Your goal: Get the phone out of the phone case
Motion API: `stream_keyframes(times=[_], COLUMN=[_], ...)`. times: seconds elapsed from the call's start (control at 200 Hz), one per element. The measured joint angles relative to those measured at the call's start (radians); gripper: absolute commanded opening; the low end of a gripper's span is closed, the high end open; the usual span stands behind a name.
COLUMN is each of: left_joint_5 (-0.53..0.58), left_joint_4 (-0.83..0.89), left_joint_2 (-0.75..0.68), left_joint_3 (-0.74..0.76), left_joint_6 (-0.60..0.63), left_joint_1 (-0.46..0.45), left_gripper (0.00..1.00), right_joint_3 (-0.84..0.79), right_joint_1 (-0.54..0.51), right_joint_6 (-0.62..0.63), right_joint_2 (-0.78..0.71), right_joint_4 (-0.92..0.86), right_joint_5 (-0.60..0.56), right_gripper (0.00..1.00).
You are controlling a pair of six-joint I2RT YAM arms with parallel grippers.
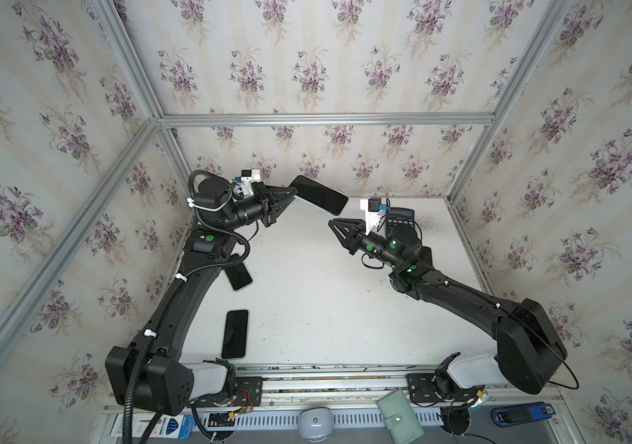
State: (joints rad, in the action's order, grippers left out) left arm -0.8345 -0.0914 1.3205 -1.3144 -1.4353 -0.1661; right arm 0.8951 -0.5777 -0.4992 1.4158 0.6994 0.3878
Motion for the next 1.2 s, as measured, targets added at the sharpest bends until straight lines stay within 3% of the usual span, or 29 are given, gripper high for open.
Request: stream_keyframes(times=[0.16, 0.28, 0.485, 0.785, 1.199], left_joint_5=[-0.008, -0.015, -0.024, -0.012, 0.013], left_joint_4=[0.001, 0.001, 0.001, -0.008, -0.023], left_joint_2=[0.019, 0.026, 0.034, 0.045, 0.031], left_joint_3=[-0.022, -0.037, -0.037, -0.040, -0.027], left_joint_6=[-0.006, -0.005, 0.002, 0.007, 0.009], left_joint_1=[0.003, 0.003, 0.002, 0.001, 0.001], left_gripper=[0.00, 0.00, 0.00, 0.00, 0.00], right_joint_3=[-0.003, -0.041, -0.050, -0.012, -0.008], right_joint_1=[0.005, 0.028, 0.034, 0.035, 0.035], right_joint_6=[0.057, 0.069, 0.003, -0.210, -0.301], right_joint_2=[-0.044, -0.116, -0.191, -0.117, -0.086], right_joint_4=[-0.071, -0.093, -0.106, 0.026, 0.105], right_joint_5=[-0.009, -0.026, -0.009, -0.004, 0.023], right_gripper=[0.45, 0.65, 0.79, 0.80, 0.80])
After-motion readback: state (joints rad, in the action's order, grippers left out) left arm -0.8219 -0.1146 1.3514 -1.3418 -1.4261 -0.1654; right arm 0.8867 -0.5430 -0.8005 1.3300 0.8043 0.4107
